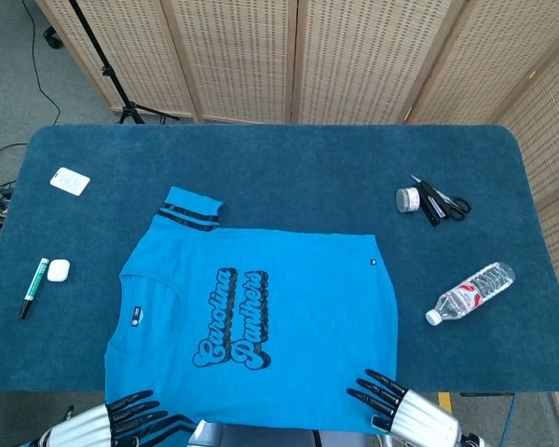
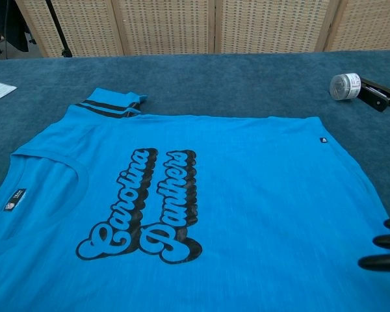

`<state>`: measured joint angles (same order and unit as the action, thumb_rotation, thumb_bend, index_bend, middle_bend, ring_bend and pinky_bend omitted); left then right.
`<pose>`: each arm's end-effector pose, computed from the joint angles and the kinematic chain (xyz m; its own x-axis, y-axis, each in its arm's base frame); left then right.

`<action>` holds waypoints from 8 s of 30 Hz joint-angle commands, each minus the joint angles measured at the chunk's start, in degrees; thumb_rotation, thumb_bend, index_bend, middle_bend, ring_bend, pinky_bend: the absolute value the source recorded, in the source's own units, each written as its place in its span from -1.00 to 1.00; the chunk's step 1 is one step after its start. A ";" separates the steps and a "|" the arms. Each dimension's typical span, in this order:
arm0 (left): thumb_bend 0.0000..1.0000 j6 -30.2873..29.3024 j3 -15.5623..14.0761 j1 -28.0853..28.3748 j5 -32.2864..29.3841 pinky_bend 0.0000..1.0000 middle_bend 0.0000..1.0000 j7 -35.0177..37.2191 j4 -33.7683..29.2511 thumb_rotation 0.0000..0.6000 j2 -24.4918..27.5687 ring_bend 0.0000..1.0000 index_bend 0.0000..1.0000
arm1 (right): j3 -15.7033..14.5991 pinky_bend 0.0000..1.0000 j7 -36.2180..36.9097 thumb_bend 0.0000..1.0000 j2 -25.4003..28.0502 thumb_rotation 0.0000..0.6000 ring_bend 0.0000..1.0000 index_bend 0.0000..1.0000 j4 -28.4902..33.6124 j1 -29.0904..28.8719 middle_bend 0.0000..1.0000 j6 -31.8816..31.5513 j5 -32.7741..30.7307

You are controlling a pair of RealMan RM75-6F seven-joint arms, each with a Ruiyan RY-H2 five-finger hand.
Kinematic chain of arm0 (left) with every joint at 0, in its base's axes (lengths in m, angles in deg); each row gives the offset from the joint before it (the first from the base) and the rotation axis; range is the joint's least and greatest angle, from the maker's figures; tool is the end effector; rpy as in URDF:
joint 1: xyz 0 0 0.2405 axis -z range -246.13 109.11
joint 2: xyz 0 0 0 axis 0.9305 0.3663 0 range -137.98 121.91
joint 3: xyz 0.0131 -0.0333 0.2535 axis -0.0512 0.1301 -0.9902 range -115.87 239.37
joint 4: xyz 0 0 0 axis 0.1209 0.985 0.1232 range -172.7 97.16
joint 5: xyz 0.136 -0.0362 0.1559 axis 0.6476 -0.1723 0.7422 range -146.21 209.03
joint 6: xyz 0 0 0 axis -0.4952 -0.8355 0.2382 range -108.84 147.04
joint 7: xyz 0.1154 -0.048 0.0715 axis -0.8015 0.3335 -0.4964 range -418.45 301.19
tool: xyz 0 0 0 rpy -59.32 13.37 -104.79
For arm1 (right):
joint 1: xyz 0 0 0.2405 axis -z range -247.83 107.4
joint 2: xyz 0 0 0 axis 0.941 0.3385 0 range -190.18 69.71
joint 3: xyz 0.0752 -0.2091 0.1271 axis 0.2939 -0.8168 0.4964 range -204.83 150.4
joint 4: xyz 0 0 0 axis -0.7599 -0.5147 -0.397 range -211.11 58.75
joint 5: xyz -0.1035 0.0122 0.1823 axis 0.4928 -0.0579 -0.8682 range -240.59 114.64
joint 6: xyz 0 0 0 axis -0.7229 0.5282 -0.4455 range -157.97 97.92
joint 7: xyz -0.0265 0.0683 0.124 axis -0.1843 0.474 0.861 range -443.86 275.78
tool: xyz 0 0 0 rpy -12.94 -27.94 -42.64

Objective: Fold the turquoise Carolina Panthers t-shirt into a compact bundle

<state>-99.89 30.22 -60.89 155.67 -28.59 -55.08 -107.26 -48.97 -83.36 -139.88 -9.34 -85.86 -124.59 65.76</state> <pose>-0.3332 0.0763 0.0355 0.4493 0.3303 0.8301 0.4706 -0.8773 0.0944 -0.2741 -0.1009 0.0457 0.5547 -0.1536 0.8178 -0.4895 -0.8550 0.1714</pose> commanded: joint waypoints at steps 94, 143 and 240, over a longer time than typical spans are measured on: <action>0.26 53.55 40.92 31.99 -40.86 -1.00 -1.00 -7.30 -32.33 1.00 6.05 -1.00 0.60 | 35.28 -1.00 18.76 -0.12 -9.46 1.00 -1.00 0.33 -9.37 -31.84 -0.82 52.52 -56.58; 0.26 60.98 43.97 36.58 -46.27 -1.00 -1.00 -3.59 -14.34 1.00 -3.13 -1.00 0.60 | 25.95 -1.00 16.24 -0.79 8.95 1.00 -1.00 -1.00 10.03 -6.83 -1.00 19.45 -43.20; -0.46 61.96 35.96 31.37 -42.30 -1.00 -1.00 1.57 -22.41 1.00 -0.86 -1.00 -0.16 | 26.61 -1.00 17.78 -0.74 8.76 1.00 -1.00 -0.93 9.61 -5.76 -1.00 19.08 -40.05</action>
<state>-37.97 66.23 -29.44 113.33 -27.11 -77.57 -108.06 -22.36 -65.59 -131.12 0.27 -91.63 -105.51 25.71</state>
